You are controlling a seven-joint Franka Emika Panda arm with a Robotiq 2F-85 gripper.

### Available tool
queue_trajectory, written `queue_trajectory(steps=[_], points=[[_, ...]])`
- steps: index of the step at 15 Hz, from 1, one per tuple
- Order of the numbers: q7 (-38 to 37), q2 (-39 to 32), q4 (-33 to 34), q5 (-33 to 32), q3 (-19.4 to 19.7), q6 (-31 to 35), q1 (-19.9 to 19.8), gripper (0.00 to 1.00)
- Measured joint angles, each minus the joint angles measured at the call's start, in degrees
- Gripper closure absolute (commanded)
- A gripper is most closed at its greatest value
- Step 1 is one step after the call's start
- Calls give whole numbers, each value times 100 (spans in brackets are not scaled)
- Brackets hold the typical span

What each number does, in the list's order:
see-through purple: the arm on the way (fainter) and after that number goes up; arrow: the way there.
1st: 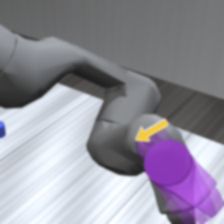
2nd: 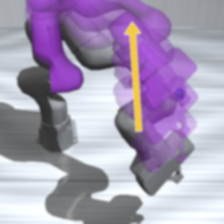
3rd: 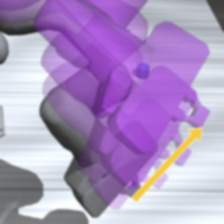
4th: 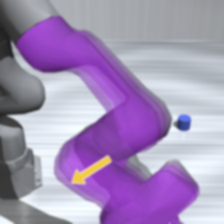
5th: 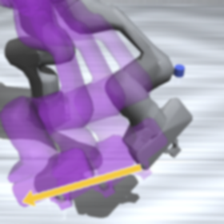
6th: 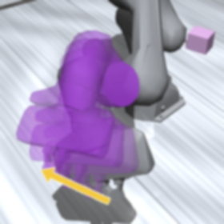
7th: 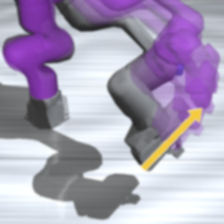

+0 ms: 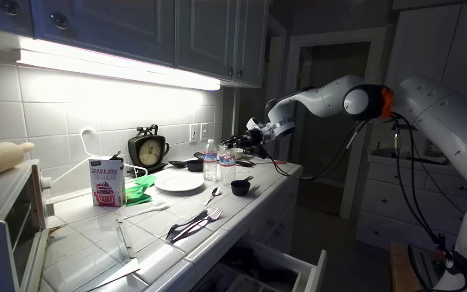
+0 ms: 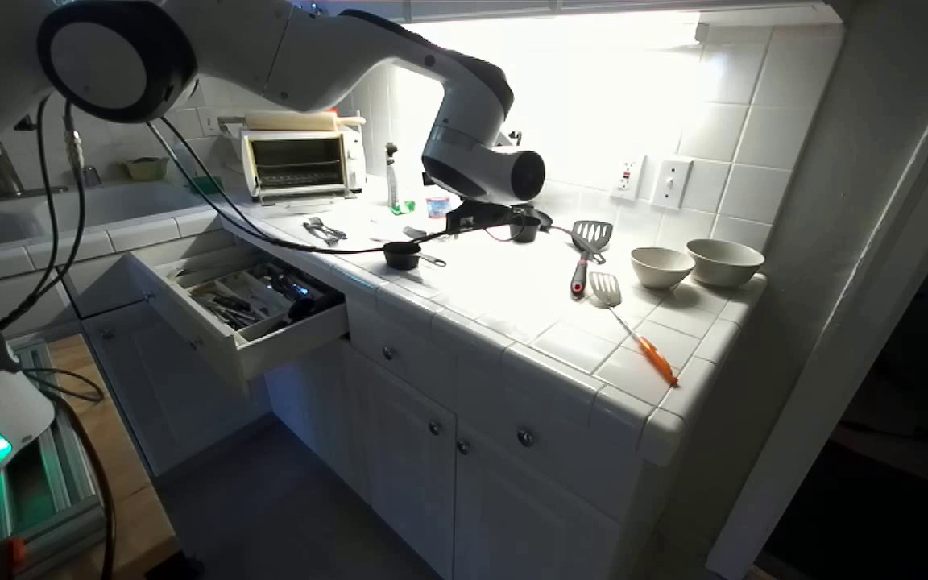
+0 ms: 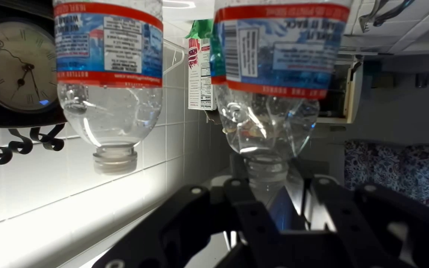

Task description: Place the water bottle on the right upright.

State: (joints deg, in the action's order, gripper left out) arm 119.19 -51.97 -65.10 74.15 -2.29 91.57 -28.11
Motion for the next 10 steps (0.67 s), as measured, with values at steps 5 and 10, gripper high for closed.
queue_trajectory(steps=[5, 10], points=[[0, -7, 0, 0, 3, -55, -29, 92], [0, -20, 0, 0, -29, -56, -72, 92]])
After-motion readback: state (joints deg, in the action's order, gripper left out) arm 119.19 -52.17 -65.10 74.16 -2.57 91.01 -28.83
